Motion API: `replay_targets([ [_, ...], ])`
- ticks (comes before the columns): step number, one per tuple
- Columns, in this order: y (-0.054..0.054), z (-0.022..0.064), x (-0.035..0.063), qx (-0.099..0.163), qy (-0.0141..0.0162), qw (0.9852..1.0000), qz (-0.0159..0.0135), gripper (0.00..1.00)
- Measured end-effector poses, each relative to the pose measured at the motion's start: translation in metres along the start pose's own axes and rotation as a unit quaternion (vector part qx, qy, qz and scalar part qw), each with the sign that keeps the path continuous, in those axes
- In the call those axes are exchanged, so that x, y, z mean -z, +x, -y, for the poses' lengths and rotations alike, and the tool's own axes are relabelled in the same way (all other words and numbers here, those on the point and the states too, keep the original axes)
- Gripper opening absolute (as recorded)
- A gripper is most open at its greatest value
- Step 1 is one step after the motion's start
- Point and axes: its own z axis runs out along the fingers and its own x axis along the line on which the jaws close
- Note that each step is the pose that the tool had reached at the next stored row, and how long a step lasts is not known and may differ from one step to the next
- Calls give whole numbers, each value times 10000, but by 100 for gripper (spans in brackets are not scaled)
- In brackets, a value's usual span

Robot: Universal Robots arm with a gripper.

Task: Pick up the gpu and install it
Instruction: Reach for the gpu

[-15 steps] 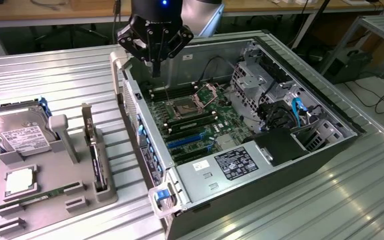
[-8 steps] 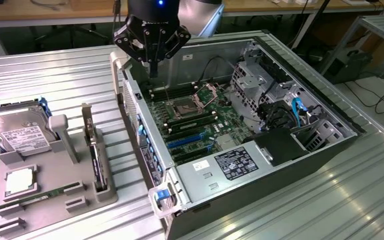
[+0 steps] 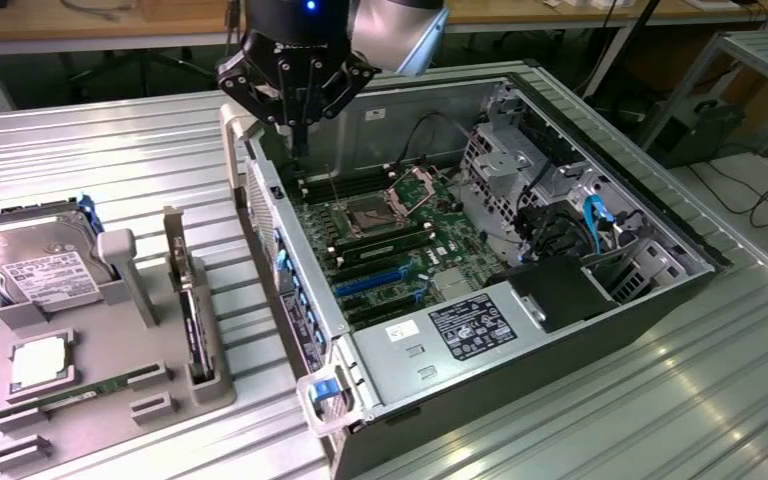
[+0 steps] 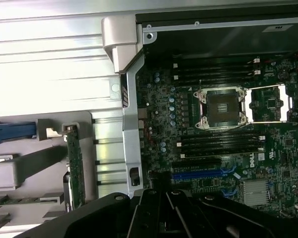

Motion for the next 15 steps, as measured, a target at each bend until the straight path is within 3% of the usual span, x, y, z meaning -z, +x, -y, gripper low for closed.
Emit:
replay_targets([
  [15, 128, 14, 3, 0, 1, 10000, -6, 11],
])
